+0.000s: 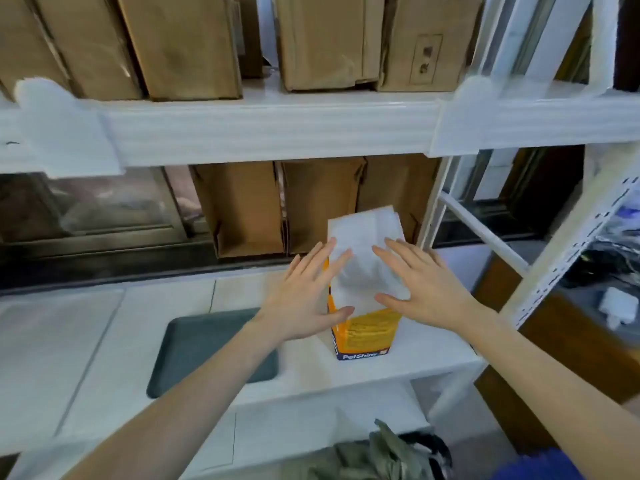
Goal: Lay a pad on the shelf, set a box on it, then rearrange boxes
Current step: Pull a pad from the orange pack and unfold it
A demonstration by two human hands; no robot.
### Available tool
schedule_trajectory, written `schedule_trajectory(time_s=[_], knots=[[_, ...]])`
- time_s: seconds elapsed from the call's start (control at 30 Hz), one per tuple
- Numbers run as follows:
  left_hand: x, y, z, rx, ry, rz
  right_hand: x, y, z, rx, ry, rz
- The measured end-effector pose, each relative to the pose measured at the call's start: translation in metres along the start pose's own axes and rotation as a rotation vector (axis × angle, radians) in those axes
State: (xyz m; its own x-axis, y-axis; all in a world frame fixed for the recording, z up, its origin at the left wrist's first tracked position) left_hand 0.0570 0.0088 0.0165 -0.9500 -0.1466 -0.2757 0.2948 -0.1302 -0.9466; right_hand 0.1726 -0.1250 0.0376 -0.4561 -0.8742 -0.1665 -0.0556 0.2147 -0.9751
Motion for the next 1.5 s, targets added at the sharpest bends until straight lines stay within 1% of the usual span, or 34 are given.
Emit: schedule_trajectory(time_s=[0.13,0.27,0.4,0.5,0.67,0.73,0.87,1.03,1.17,1.3,1.4,1.5], knots=[[-0.015,0.039,-0.004,-0.047,-0.053,-0.081,-0.009,0.032,0.023,0.067,-0.028,-0.079],[-0.026,0.068,-0.011,-0.061,-0.104,-0.165,-0.017,0.056,0.036,-0.041,-0.011,-0.164],[-0.035,0.08,-0.013,-0.085,-0.12,-0.178,-0.025,0.069,0.04,-0.018,-0.063,-0.149],[-0.04,0.081,-0.016,-0.089,-0.131,-0.171,-0.029,0.071,0.039,-0.068,-0.092,-0.142],[-0.046,0.066,-0.013,-0.079,-0.12,-0.093,-0.035,0.061,0.037,-0.125,-0.132,-0.033],[-0.048,0.053,-0.011,-0.068,-0.139,-0.041,-0.038,0.053,0.035,-0.124,-0.131,0.007],[-0.049,0.016,-0.009,-0.073,-0.178,0.079,-0.044,0.022,0.024,-0.14,-0.122,0.141],[-0.033,-0.046,-0.01,-0.047,-0.196,0.216,-0.04,-0.027,-0.012,-0.115,-0.189,0.303],[-0.009,-0.103,-0.011,-0.011,-0.236,0.291,-0.034,-0.062,-0.048,-0.088,-0.182,0.322],[0.024,-0.152,-0.018,0.085,-0.277,0.303,-0.023,-0.096,-0.093,-0.165,-0.207,0.376],[0.054,-0.182,-0.028,0.118,-0.31,0.296,-0.019,-0.111,-0.132,-0.207,-0.263,0.348],[0.089,-0.208,-0.044,0.162,-0.357,0.338,-0.015,-0.121,-0.173,-0.226,-0.345,0.358]])
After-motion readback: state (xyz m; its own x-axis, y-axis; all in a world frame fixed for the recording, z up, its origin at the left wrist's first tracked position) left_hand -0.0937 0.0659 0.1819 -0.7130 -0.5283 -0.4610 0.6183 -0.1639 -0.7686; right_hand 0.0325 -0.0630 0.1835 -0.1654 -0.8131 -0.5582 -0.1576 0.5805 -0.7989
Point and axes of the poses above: each hand's wrist, its own x-axis away from the middle knuckle, its own y-axis out of the palm, z = x × y, the point moved 6 cm from there along -x, towards the middle knuckle, and after that the axes turned 6 degrees about -x, right-handed, at the moved point
